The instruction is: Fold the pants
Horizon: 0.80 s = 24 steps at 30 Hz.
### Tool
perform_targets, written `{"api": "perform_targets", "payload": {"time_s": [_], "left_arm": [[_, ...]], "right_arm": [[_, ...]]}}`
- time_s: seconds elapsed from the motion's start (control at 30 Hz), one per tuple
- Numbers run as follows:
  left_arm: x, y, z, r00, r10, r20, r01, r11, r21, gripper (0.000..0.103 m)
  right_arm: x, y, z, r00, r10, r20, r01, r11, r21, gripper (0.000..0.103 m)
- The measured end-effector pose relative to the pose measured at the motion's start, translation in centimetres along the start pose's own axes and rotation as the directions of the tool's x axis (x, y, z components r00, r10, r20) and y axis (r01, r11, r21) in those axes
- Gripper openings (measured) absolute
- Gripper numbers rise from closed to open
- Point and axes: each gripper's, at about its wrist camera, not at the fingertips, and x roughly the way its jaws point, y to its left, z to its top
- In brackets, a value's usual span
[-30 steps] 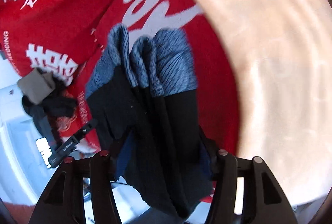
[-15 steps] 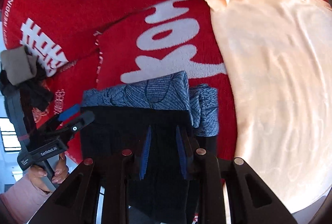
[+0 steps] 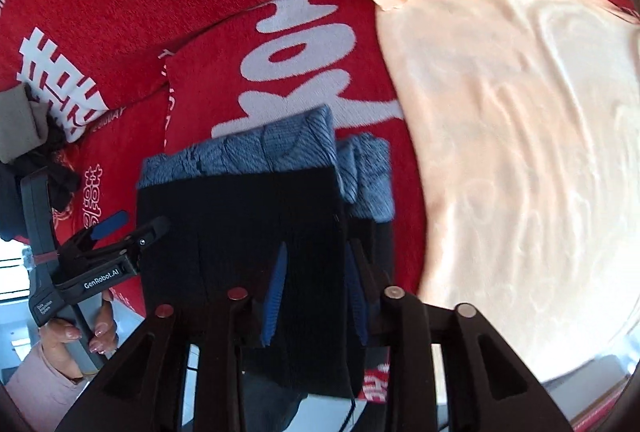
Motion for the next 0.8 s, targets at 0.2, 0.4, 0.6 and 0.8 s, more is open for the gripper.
{"api": "perform_targets", "payload": {"time_s": [0.2, 0.4, 0.6, 0.8], "left_arm": [[-3.4, -0.1, -1.7, 1.0, -0.02, -0.018, 0.019, 0.999, -0.027, 0.102], [-6.9, 0.1, -3.4, 0.999, -0.045, -0.02, 0.044, 0.999, -0.009, 0.102], [-9.9, 0.1, -4.6, 0.999, -0.043, -0.02, 0.043, 0.999, 0.022, 0.102], [-11.6, 0.2, -5.4, 1.0, -0.025, -0.009, 0.025, 0.999, 0.024, 0.102]], "right_arm": [[-2.2, 0.0, -3.2, 0.996, -0.067, -0.051, 0.069, 0.997, 0.026, 0.043], [-4.5, 2.2, -6.9, 0.995, -0.078, -0.068, 0.08, 0.996, 0.027, 0.062], [-5.6, 4.6, -9.0, 0.995, -0.073, -0.061, 0.075, 0.997, 0.029, 0.074], [-7.2, 6.5, -9.1, 0.996, -0.091, -0.018, 0.091, 0.996, -0.005, 0.08]]}}
